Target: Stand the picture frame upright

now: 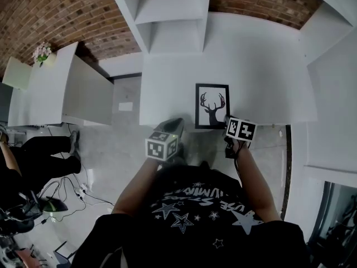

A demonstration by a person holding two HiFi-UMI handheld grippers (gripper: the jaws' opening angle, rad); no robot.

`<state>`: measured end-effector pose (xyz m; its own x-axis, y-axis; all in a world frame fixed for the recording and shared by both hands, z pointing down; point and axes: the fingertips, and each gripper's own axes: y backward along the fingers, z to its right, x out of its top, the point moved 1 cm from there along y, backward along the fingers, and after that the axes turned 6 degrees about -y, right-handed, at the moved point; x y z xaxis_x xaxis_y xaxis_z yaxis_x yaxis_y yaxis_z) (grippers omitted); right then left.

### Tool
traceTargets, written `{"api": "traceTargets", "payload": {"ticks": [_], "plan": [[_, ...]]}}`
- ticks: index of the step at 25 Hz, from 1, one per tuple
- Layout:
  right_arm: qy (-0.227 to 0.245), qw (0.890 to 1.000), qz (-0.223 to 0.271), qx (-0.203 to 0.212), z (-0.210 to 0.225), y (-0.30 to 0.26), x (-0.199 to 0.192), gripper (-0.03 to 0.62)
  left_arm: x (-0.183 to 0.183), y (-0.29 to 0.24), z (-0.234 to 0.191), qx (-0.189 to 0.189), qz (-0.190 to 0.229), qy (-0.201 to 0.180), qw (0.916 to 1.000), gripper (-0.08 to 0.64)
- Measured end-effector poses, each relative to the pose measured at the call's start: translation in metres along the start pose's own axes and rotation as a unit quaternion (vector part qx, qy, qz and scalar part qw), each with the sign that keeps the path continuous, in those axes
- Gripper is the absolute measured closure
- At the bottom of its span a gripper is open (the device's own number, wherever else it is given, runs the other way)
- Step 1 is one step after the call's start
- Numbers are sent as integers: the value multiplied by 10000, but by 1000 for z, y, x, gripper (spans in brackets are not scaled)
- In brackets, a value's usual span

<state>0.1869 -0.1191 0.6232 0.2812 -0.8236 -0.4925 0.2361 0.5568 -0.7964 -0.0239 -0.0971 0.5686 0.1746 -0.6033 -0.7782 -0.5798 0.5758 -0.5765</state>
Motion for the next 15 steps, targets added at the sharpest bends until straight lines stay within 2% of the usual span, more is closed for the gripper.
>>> {"api": "traceTargets", "payload": {"ticks": [10, 15], "plan": [[85, 9999, -64, 105, 9, 10, -11, 514, -26, -7, 29, -202, -406, 221, 9987, 540], [110, 9998, -91, 157, 12, 14, -15, 514, -30, -13, 43, -457, -658, 444, 9958, 538]]}}
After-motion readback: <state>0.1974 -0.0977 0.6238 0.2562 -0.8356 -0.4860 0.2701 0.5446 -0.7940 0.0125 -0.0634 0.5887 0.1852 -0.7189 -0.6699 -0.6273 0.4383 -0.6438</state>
